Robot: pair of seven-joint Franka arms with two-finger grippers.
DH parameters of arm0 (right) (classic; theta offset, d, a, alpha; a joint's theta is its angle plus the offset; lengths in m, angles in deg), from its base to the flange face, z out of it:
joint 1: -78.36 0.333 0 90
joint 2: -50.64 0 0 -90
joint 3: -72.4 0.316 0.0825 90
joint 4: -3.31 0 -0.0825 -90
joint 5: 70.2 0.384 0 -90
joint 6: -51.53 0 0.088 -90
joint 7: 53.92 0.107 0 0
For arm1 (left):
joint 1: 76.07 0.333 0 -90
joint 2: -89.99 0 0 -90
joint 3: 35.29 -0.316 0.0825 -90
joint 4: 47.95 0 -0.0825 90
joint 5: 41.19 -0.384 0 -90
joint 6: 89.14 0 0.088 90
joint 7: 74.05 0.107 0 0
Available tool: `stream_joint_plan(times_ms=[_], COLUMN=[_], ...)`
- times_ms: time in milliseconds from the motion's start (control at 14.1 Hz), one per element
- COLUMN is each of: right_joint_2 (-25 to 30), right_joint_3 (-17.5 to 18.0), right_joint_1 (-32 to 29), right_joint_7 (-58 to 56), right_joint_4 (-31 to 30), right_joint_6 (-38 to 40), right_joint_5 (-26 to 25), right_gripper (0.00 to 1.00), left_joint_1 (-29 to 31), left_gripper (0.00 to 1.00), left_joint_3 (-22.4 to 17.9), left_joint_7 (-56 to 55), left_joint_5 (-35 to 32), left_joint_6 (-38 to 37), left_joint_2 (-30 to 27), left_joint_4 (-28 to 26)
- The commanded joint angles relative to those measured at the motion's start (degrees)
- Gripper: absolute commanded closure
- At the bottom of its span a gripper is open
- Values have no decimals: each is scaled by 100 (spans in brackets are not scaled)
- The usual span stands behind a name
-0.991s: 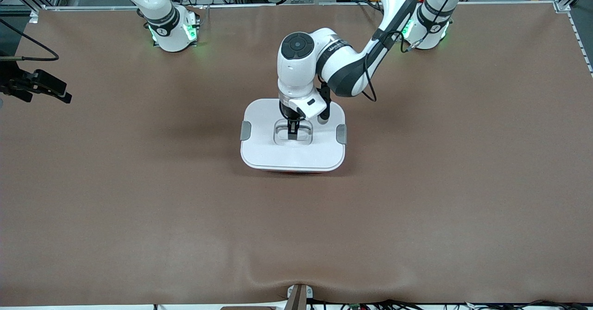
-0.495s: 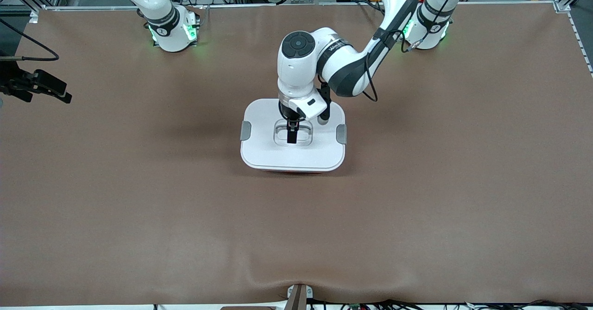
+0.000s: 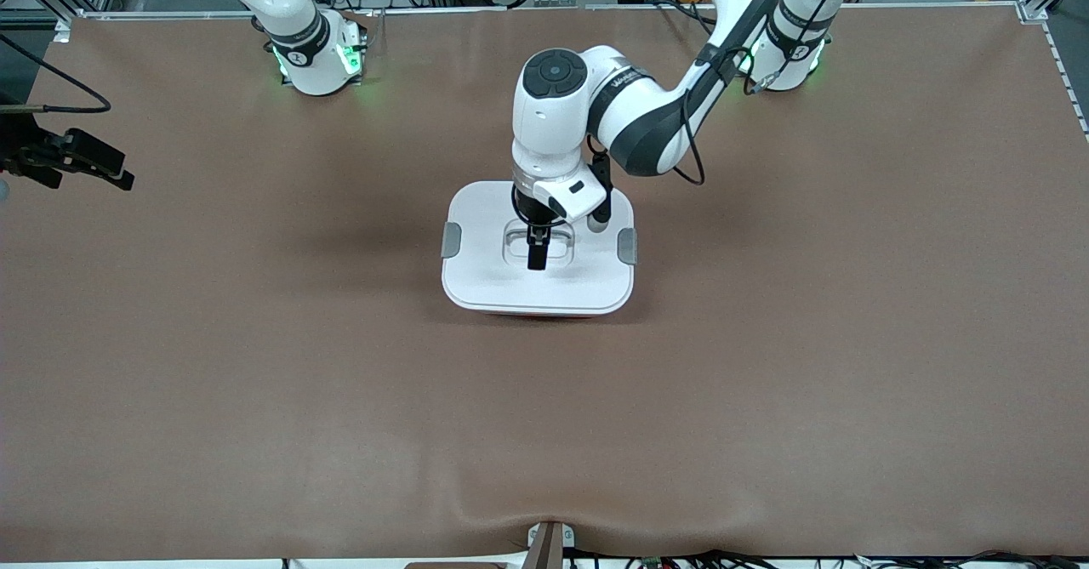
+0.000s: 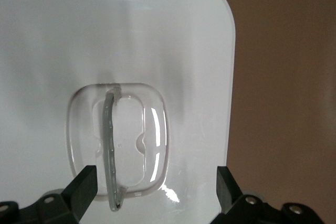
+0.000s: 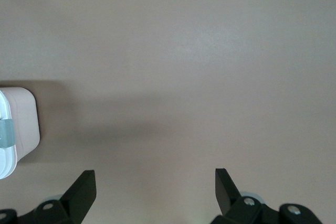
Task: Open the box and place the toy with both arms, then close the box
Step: 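Release the lid handle and lift the left gripper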
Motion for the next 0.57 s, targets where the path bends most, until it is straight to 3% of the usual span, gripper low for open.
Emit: stream_joint_plan(times_ms=[0, 495], right_joint_2=[-86, -86], right_joint_3=[34, 25], right_joint_1=[-20, -29], right_joint_7=[59, 59], right_joint_4=[130, 139], right_joint_6=[35, 35], right_joint_5=[-7, -7], right_gripper=[0, 0], left_joint_1=[137, 681], left_gripper=[0, 0], left_joint_3=[7, 16], left_joint_7=[347, 1295], left_joint_5=[-142, -125], left_joint_6=[-280, -571], left_joint_2=[-279, -710], left_joint_4=[-45, -45])
